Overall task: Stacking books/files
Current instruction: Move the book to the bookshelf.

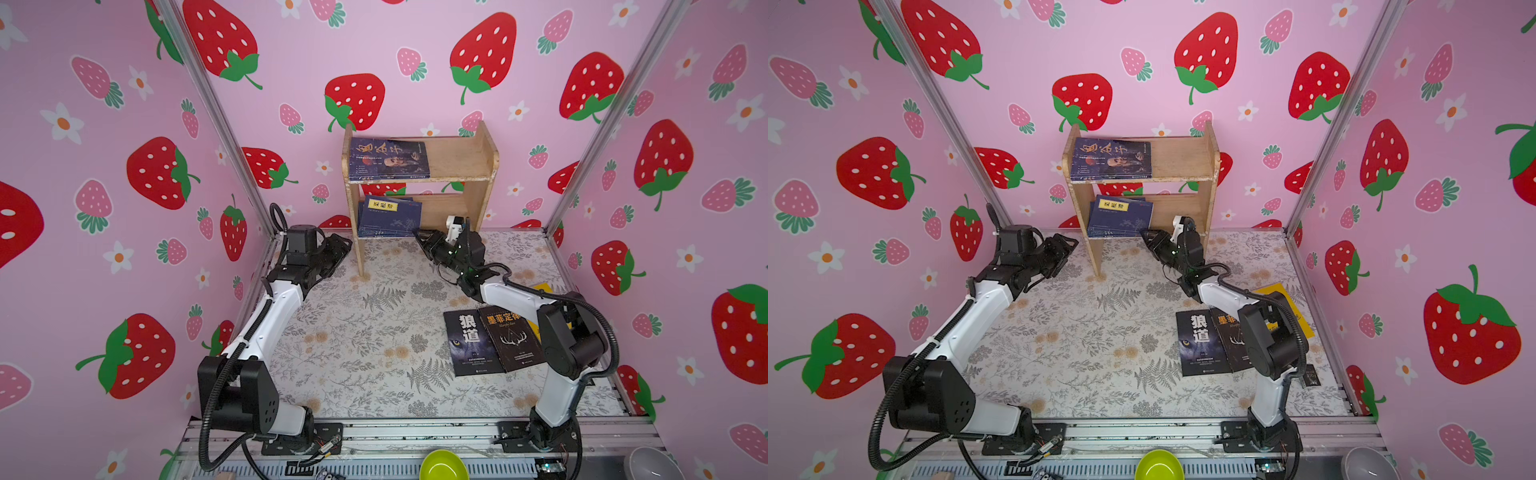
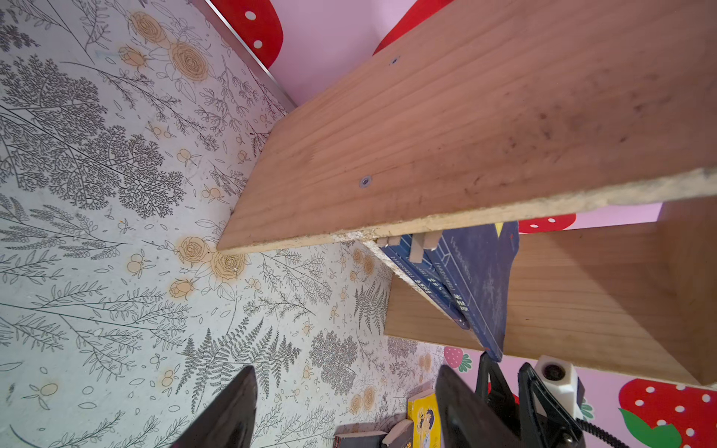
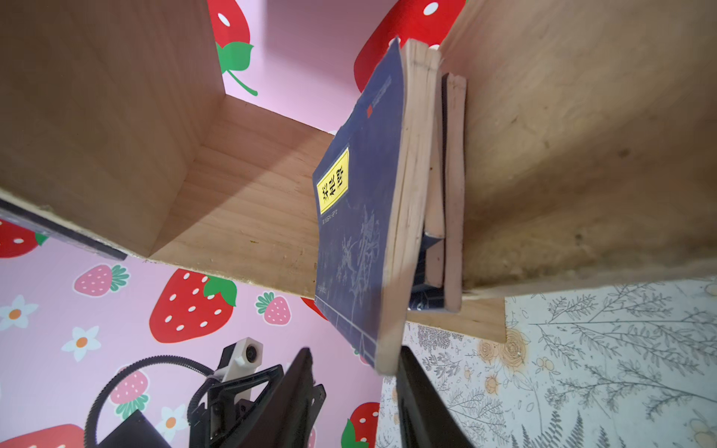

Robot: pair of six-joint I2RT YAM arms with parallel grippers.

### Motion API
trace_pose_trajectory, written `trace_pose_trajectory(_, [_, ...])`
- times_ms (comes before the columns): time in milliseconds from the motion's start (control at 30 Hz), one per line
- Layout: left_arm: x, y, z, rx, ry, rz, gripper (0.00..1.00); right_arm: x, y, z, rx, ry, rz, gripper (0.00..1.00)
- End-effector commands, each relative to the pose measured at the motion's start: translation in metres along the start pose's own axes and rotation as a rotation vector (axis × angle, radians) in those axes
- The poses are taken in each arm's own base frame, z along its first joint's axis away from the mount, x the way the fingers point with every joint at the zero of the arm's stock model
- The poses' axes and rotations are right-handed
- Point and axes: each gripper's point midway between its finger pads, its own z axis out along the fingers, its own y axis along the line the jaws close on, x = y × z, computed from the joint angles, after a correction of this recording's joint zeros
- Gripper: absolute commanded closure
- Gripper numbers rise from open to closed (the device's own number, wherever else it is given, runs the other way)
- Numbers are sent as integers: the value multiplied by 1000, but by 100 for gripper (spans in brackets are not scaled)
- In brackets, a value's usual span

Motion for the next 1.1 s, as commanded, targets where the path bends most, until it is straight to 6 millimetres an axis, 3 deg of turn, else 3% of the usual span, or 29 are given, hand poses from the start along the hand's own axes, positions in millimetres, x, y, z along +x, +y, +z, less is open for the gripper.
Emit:
trace_pose_trajectory(0, [-8,-12,-6,40,-23,1,26,-13,24,5,-63,-51,-9,73])
trace_pose_trajectory(167, [-9,-11,-5,39,-24,-3,27,-21,27,10,-59,-85,-33,89])
trace_pose_trajectory(400, [-10,-9,-3,34,-24,-7,26,-32,30,17,-47,-123,-76,90])
trace_pose_trajectory(667, [-9,-7,-3,28,-20,-12,26,-49,14,20,13,-194,-99,89])
trace_pose_trajectory(867, [-8,-4,-2,21,-15,-14,26,-63,7,11,89,-258,-159,80])
trace_pose_trajectory(967, [-8,-4,-2,21,-16,-15,26,-66,6,10,115,-259,-177,57])
trace_pose_trajectory(1067, [-8,-4,-1,20,-15,-15,26,-69,4,8,154,-261,-207,49])
